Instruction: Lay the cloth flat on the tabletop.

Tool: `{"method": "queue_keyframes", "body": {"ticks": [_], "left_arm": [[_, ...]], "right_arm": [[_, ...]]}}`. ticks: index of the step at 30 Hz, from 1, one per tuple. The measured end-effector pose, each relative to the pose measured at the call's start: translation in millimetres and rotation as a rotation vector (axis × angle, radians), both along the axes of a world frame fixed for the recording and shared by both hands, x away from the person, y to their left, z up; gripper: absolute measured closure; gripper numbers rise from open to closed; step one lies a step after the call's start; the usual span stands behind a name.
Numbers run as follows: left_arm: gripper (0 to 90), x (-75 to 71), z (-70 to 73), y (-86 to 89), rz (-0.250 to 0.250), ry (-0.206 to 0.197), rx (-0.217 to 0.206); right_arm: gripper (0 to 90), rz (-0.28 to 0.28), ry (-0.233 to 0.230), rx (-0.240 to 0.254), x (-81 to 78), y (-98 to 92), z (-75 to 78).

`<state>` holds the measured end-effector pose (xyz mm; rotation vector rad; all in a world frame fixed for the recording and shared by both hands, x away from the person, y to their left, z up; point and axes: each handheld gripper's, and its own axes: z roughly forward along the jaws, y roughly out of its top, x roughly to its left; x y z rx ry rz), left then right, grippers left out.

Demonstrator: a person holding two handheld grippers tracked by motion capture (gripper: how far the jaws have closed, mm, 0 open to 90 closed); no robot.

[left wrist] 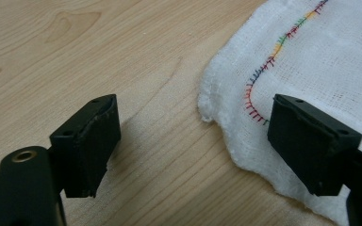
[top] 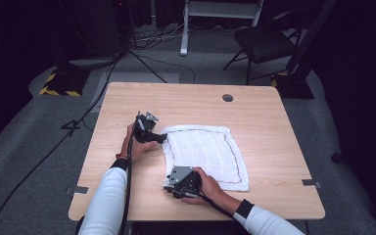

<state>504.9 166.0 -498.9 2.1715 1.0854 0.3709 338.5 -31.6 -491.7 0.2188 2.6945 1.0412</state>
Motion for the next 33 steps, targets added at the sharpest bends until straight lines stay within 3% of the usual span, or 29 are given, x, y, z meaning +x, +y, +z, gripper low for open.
{"method": "queue_keyframes", "body": {"ticks": [6, 10, 12, 17, 21, 26, 33], "left_arm": [[54.2, 1.2, 1.9, 0.4, -0.057, -0.006, -0.027], [76.0, 1.8, 1.5, 1.3, -0.109, 0.013, -0.065], [84.4, 1.2, 1.8, 0.9, -0.116, 0.013, -0.061], [86.4, -0.2, 3.0, 1.7, -0.109, 0.005, -0.058], [86.9, -2.5, 8.4, 5.7, -0.100, -0.041, -0.042], [87.1, -4.7, 10.6, 8.5, -0.093, -0.049, -0.052], [87.2, -7.6, 12.8, 14.4, -0.073, -0.075, -0.027]], "right_arm": [[81.9, -0.017, 0.013, -0.007, 5.3, -3.0, 0.0], [85.7, -0.013, 0.013, -0.012, 5.9, -4.2, 0.7], [86.3, -0.007, 0.016, -0.008, 7.5, -6.5, 2.3], [86.8, -0.007, 0.004, 0.023, 7.9, -11.4, 8.7], [86.9, -0.005, -0.010, 0.043, 7.5, -12.7, 13.5], [87.0, -0.001, -0.020, 0.044, 6.7, -11.6, 15.5], [87.3, 0.012, -0.030, 0.031, 5.7, -8.1, 16.3]]}}
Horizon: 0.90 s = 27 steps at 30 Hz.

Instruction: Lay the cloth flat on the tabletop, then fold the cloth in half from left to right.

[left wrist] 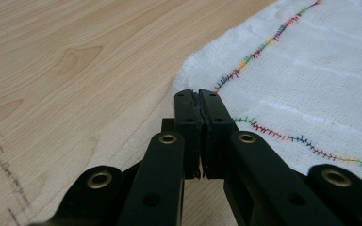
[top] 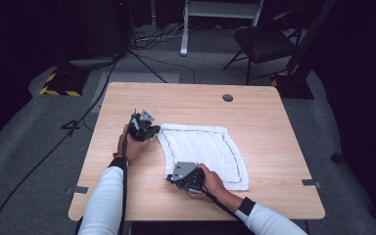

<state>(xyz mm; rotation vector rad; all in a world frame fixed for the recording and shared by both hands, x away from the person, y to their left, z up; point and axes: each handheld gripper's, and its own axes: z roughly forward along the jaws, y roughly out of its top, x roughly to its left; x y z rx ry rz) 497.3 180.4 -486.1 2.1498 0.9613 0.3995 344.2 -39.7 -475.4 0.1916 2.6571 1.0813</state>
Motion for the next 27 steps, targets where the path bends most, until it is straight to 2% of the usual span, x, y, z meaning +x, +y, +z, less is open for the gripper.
{"method": "queue_keyframes", "body": {"ticks": [5, 12, 14, 18, 20, 23, 27], "left_arm": [[87.5, -3.8, -0.2, 3.0, 0.000, 0.002, 0.009], [87.6, -6.0, 4.4, 13.2, 0.024, -0.006, -0.017], [87.6, -6.7, 5.7, 15.7, 0.029, -0.015, -0.013], [87.6, -9.2, 10.1, 22.2, 0.040, -0.027, -0.040], [87.6, -9.2, 9.9, 24.7, 0.040, -0.025, -0.037], [87.6, -9.1, 11.0, 25.4, 0.048, -0.027, -0.026], [87.7, -12.1, 19.0, 22.5, 0.049, -0.053, -0.052]], "right_arm": [[87.4, 0.010, -0.009, 0.006, -0.1, 3.6, 4.5], [87.4, 0.023, -0.011, 0.020, 0.9, 10.7, 6.8], [87.4, 0.025, -0.014, 0.022, -0.3, 14.3, 8.3], [87.4, 0.035, -0.024, 0.028, -2.4, 20.3, 10.0], [87.4, 0.036, -0.024, 0.027, -3.5, 22.1, 9.3], [87.4, 0.039, -0.038, 0.033, -4.2, 20.0, 11.5], [87.4, 0.017, -0.049, 0.072, -4.4, 12.7, 17.5]]}}
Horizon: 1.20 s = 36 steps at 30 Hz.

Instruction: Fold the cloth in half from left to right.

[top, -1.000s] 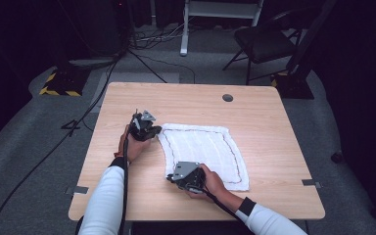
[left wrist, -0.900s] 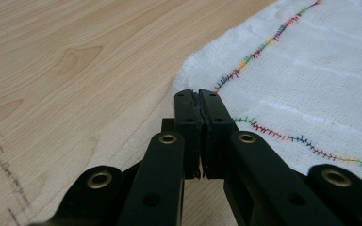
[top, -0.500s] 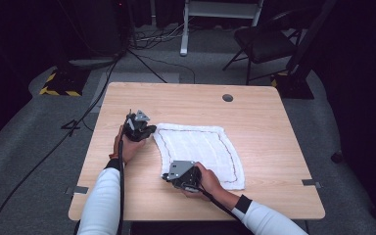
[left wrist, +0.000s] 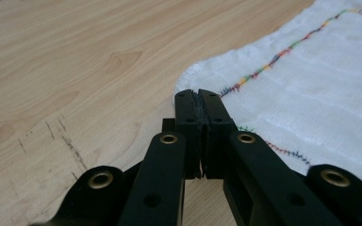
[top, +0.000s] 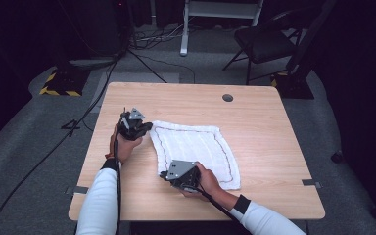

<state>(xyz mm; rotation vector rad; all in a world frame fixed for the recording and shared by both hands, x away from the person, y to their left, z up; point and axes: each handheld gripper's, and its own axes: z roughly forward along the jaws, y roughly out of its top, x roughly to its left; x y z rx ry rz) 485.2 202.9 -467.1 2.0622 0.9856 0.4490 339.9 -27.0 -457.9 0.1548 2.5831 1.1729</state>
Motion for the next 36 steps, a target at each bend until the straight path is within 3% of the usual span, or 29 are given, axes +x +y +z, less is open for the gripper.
{"method": "queue_keyframes", "body": {"ticks": [9, 19, 25, 36], "left_arm": [[87.7, 8.3, 14.1, -19.0, -0.021, -0.032, -0.031], [87.7, 21.6, 21.5, -67.9, -0.049, -0.040, -0.022], [87.7, 26.3, 28.3, -102.4, -0.091, -0.061, 0.008], [87.7, 34.5, 25.5, -148.6, -0.150, -0.057, 0.004]], "right_arm": [[87.4, -0.045, -0.013, 0.047, -1.1, -22.0, 18.5], [87.4, -0.114, 0.006, 0.073, 3.1, -67.2, 28.7], [87.4, -0.157, 0.009, 0.078, 4.2, -99.0, 30.6], [87.4, -0.239, 0.012, 0.076, 2.3, -149.8, 32.9]]}}
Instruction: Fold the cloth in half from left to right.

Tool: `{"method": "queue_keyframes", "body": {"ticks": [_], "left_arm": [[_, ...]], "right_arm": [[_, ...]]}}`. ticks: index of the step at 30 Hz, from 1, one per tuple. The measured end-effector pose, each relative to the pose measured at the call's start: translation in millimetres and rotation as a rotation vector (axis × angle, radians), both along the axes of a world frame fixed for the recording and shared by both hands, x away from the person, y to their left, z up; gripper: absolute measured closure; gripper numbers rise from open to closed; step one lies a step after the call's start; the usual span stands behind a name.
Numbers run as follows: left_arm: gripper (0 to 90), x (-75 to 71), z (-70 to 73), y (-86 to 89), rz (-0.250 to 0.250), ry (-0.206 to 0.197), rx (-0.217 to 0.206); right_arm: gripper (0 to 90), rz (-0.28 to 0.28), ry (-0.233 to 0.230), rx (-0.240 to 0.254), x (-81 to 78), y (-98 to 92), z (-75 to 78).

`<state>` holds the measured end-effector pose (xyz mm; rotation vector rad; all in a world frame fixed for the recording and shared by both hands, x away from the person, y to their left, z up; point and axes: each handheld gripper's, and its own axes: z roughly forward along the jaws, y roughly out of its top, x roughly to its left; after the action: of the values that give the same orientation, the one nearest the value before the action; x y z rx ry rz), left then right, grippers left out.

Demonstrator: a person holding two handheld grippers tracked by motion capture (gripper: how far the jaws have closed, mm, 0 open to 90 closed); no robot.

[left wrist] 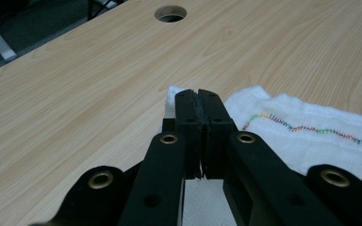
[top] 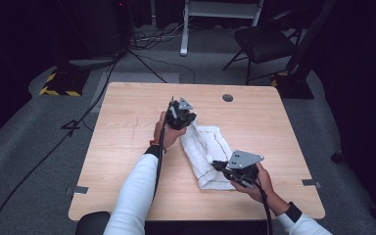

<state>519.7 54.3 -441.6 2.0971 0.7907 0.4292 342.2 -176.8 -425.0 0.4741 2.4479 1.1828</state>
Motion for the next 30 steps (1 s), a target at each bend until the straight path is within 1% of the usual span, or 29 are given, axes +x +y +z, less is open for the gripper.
{"method": "queue_keyframes", "body": {"ticks": [4, 5, 8, 9, 10, 15, 16, 19, 20, 21, 23, 24, 25, 26, 27, 28, 29, 30], "left_arm": [[87.8, 2.5, -0.8, -19.6, -0.029, -0.004, 0.006], [87.8, 3.3, -1.5, -26.0, -0.034, 0.001, 0.006], [87.7, 5.5, -3.7, -40.1, -0.054, 0.002, 0.023], [87.7, 6.0, -5.3, -45.3, -0.055, 0.006, 0.020], [87.7, 7.1, -7.1, -51.0, -0.059, 0.009, 0.029], [87.6, 10.5, -13.9, -71.2, -0.067, 0.018, 0.040], [87.5, 10.9, -15.4, -75.2, -0.071, 0.014, 0.048], [86.9, 11.4, -20.1, -85.2, -0.071, 0.018, 0.069], [85.2, 11.1, -21.5, -87.6, -0.066, 0.016, 0.072], [81.1, 10.3, -22.7, -89.3, -0.063, 0.023, 0.056], [73.1, 7.4, -22.7, -89.7, -0.072, 0.024, 0.052], [68.3, 5.8, -22.4, -88.9, -0.074, 0.029, 0.052], [63.3, 3.1, -22.0, -87.6, -0.086, 0.029, 0.048], [61.1, -0.9, -21.0, -85.6, -0.103, 0.023, 0.054], [56.7, -5.6, -19.5, -83.4, -0.118, 0.014, 0.062], [50.2, -12.2, -17.2, -79.6, -0.123, 0.006, 0.065], [43.8, -17.9, -15.1, -75.4, -0.130, 0.009, 0.063], [41.2, -23.7, -13.1, -70.3, -0.140, 0.004, 0.062]], "right_arm": [[87.4, -0.028, 0.011, -0.008, -2.3, -15.9, -3.4], [87.4, -0.035, 0.012, -0.010, -3.0, -19.3, -3.9], [87.4, -0.050, 0.022, -0.015, -4.6, -28.3, -5.7], [87.3, -0.055, 0.028, -0.012, -5.0, -31.0, -6.4], [87.3, -0.061, 0.030, -0.016, -5.3, -33.5, -7.3], [87.3, -0.084, 0.046, -0.035, -6.9, -44.9, -13.4], [87.2, -0.085, 0.049, -0.038, -7.0, -46.8, -14.3], [87.0, -0.109, 0.069, -0.038, -7.6, -54.4, -19.5], [86.8, -0.114, 0.071, -0.043, -7.7, -56.0, -21.1], [86.4, -0.115, 0.078, -0.050, -7.7, -57.6, -23.3], [84.5, -0.111, 0.101, -0.069, -7.6, -60.3, -27.9], [83.3, -0.117, 0.105, -0.077, -8.4, -61.7, -30.6], [80.8, -0.122, 0.106, -0.081, -8.6, -62.8, -32.0], [76.2, -0.136, 0.112, -0.079, -8.8, -64.2, -33.9], [75.3, -0.151, 0.120, -0.072, -9.0, -65.7, -36.5], [73.9, -0.158, 0.121, -0.084, -9.1, -67.6, -38.6], [71.3, -0.166, 0.121, -0.093, -9.8, -69.7, -40.8], [68.2, -0.176, 0.122, -0.096, -10.0, -71.7, -42.0]]}}
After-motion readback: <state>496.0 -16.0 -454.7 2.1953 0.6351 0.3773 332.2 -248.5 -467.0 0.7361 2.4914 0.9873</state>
